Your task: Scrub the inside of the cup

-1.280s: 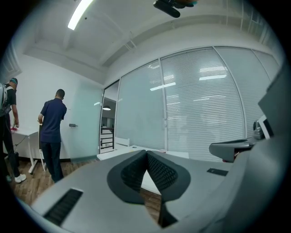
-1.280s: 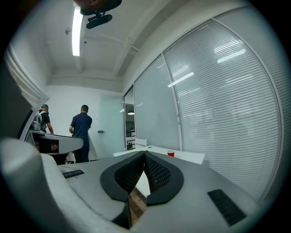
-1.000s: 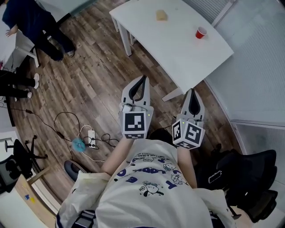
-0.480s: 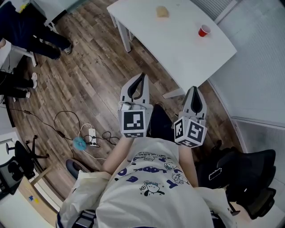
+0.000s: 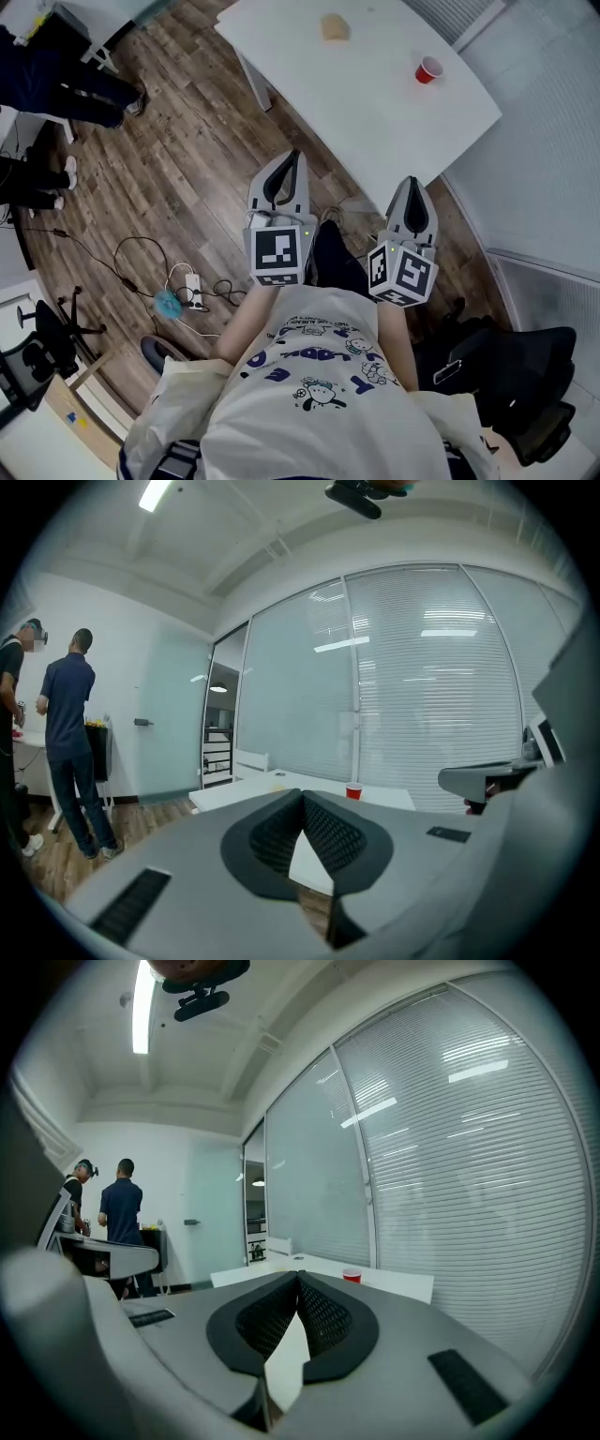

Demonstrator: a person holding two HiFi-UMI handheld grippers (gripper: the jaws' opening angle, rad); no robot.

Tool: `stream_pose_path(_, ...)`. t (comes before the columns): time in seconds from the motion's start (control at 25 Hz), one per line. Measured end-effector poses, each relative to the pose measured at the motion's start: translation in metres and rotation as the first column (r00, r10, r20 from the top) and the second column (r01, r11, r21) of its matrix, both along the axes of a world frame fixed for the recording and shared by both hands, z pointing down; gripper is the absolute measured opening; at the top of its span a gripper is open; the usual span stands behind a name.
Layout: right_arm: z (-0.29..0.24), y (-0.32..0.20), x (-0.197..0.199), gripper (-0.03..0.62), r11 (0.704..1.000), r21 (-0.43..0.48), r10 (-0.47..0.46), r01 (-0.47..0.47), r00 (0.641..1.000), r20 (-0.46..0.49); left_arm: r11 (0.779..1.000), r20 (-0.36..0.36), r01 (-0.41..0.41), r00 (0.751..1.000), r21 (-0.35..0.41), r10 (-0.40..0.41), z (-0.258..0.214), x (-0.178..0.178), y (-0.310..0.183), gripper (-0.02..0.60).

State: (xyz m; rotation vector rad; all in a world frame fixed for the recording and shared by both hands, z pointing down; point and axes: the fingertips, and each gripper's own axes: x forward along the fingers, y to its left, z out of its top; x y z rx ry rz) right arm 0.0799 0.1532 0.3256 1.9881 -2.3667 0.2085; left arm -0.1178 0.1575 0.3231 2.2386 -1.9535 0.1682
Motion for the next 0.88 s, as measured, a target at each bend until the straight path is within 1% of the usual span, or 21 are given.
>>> stream_pose_path(0.32, -0.001, -0.062, 0.020, 0.000, 1.000, -0.012, 0.003, -0.003, 1.000, 0.008, 1.000, 0.012, -0.001, 1.000, -0.015, 0.001, 0.000, 0.014, -0.060, 0.031)
stream_pose_path(0.76, -0.001, -0.122, 0.060, 0.000, 1.000, -0.018, 0.004, -0.004, 1.000, -0.005, 0.999, 0.044, 0.017, 0.999, -0.028, -0.016, 0.001, 0.032, -0.116, 0.031)
stream_pose_path(0.88, -0.002, -0.137, 0.074, -0.002, 1.000, -0.011, 0.005, -0.005, 1.000, -0.026, 0.999, 0.055, 0.023, 0.998, -0.036, -0.021, 0.002, 0.034, -0.129, 0.031)
